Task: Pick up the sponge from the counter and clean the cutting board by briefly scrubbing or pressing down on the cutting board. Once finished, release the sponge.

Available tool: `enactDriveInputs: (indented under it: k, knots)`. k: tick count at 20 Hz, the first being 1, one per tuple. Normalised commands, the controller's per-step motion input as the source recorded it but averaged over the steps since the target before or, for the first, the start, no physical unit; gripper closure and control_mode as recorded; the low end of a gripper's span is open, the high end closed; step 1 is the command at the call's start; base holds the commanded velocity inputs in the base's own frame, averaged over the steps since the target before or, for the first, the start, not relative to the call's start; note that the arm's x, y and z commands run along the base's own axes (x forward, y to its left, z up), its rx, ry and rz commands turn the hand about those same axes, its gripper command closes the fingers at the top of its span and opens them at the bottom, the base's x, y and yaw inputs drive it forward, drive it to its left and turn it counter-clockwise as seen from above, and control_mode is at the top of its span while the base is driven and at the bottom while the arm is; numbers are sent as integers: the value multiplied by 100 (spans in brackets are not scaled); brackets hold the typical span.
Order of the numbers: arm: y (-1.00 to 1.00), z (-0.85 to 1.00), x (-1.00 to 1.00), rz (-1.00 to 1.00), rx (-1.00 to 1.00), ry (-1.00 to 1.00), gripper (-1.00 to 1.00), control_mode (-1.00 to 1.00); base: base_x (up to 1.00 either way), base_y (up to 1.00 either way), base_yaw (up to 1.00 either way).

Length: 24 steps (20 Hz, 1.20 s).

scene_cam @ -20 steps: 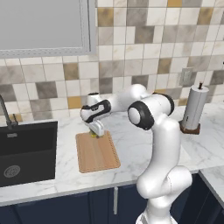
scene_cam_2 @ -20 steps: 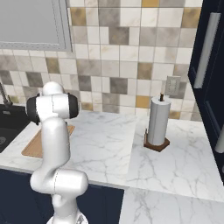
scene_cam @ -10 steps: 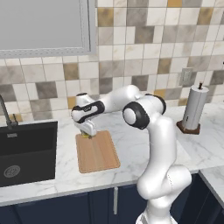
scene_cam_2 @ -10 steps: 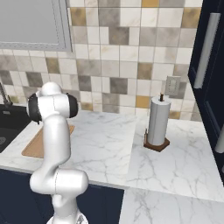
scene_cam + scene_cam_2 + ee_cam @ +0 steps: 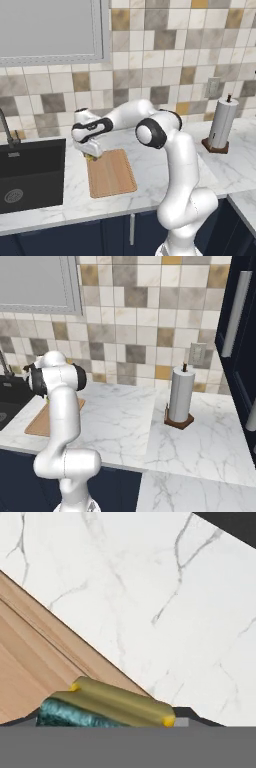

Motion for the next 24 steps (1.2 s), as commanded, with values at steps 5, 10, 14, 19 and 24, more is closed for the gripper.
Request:
enactDriveInputs:
  k: [5, 10, 14, 19, 24]
  knots:
    - [8, -33, -91, 0, 2, 0, 100, -100, 0, 0, 0]
    - [0, -35, -100, -4, 9, 0, 100, -100, 0, 0, 0]
    - [0, -31, -100, -5, 10, 0, 100, -100, 0, 0, 0]
    - [0, -7, -92, -7, 7, 0, 100, -100, 0, 0, 0]
    - [0, 0, -90, -8, 0, 0, 100, -100, 0, 0, 0]
